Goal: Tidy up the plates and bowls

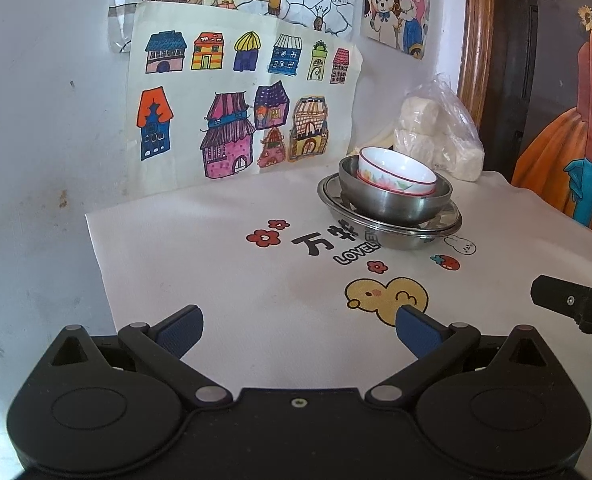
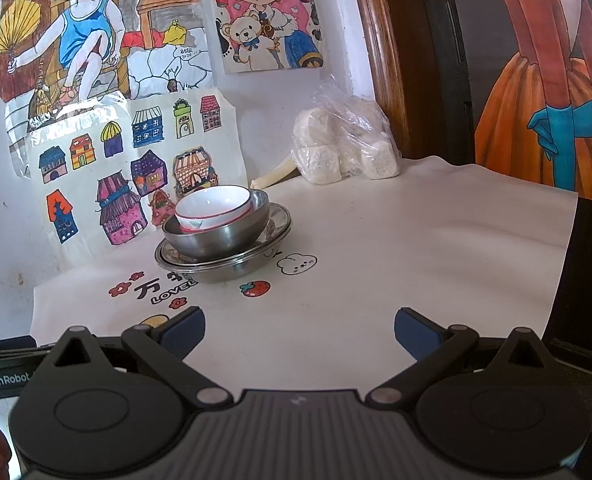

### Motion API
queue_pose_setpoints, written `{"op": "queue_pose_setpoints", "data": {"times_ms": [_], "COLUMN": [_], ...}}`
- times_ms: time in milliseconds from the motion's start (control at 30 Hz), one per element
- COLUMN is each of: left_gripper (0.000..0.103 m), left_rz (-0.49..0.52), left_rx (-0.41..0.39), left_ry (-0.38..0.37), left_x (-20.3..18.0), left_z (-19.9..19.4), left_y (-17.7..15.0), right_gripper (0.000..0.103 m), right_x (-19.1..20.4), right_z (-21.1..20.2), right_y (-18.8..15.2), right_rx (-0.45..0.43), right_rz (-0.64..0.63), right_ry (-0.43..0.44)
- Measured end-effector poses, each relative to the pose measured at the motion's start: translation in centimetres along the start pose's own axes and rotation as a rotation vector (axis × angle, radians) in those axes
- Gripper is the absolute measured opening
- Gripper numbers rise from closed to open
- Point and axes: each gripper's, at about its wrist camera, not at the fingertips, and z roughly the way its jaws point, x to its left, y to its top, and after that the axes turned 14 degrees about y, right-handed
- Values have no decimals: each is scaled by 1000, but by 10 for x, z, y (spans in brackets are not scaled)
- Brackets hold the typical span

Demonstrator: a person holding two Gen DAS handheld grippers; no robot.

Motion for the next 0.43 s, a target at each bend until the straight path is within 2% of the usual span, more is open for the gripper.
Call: {"op": "queue_pose_setpoints", "data": {"times_ms": [433], "left_gripper": [102], "left_rz": [11], "left_rx": [-5], "left_ry": [0], "left_x": [0], "left_z": [0], "left_y": [0], "right_gripper": [103], "right_x": [0], "right_z": [0], "right_y": [0], "right_rx": [3], "right_rz": [-1], "right_ry": [1]}}
